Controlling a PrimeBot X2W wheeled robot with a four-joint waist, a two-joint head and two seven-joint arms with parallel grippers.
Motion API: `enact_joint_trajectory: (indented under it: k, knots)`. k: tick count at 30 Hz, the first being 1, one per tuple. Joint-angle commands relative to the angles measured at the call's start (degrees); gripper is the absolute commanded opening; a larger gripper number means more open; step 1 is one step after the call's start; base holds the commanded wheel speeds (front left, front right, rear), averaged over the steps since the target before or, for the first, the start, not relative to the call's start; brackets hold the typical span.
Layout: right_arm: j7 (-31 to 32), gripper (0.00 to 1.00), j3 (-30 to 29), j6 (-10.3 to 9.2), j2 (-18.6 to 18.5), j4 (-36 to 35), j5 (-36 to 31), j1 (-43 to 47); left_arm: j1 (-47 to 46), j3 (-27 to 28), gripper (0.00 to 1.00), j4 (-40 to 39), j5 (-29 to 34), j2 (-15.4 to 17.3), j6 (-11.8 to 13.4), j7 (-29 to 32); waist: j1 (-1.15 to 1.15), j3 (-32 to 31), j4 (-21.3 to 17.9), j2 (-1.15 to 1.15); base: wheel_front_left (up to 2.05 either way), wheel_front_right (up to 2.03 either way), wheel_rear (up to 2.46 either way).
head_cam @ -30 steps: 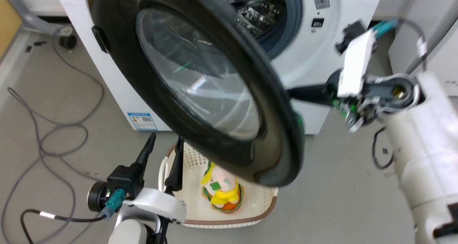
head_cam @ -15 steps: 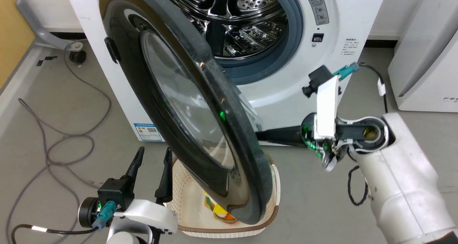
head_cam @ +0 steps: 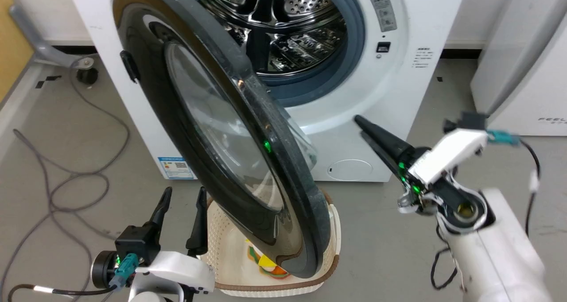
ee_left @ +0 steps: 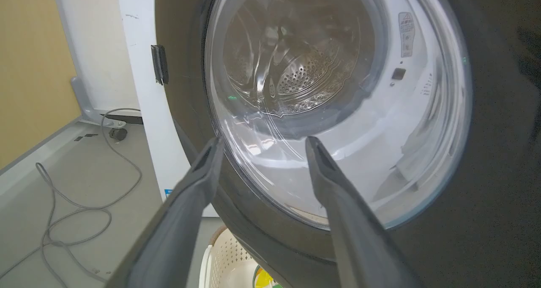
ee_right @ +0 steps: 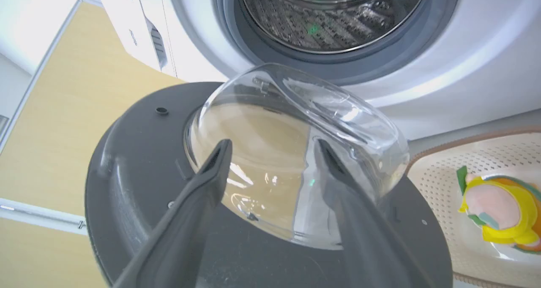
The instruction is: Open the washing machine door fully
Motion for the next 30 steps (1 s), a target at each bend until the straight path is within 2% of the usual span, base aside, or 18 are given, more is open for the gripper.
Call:
enact_joint_trajectory:
  k: [1, 8, 16, 21, 25, 30]
  knots:
    - [-2.3, 1.00, -0.3, 0.06, 0.2, -0.9, 0.4, 1.9, 0.7, 0.3, 1.00, -0.2, 0.2, 0.3, 0.2, -0.3, 0.00, -0.1, -0.4, 0.00, 0.00, 0.00, 0.00]
    - [-18.9, 1.00, -3.7, 0.06, 0.2, -7.0, 0.6, 12.0, 1.3, 1.0, 1.00, -0.1, 0.5, 0.5, 0.4, -0.3, 0.00, -0.7, -1.5, 0.00, 0.00, 0.00, 0.00]
    - [-33.6, 1.00, -7.9, 0.06, -0.4, -14.8, -8.0, 22.7, 2.3, 1.9, 1.00, -0.2, 0.5, 0.6, 0.5, -0.3, 0.00, -1.4, -2.3, 0.00, 0.00, 0.00, 0.00]
    - [-39.8, 1.00, -9.2, 0.06, -1.4, -18.9, -20.4, 27.5, 2.7, 2.4, 1.00, -0.1, 0.5, 0.8, 0.4, -0.3, 0.00, -1.6, -2.4, 0.00, 0.00, 0.00, 0.00]
    - [-41.0, 1.00, -11.3, 0.06, -1.2, -23.0, -34.9, 30.7, 2.9, 2.7, 1.00, -0.4, 0.6, 0.8, 0.5, -0.3, 0.00, -1.4, -2.2, 0.00, 0.00, 0.00, 0.00]
    - [-40.9, 1.00, -12.1, 0.06, -0.3, -29.2, -49.8, 33.7, 2.7, 2.8, 1.00, -0.7, 0.7, 0.8, 0.6, -0.3, 0.00, -0.8, -2.0, 0.00, 0.00, 0.00, 0.00]
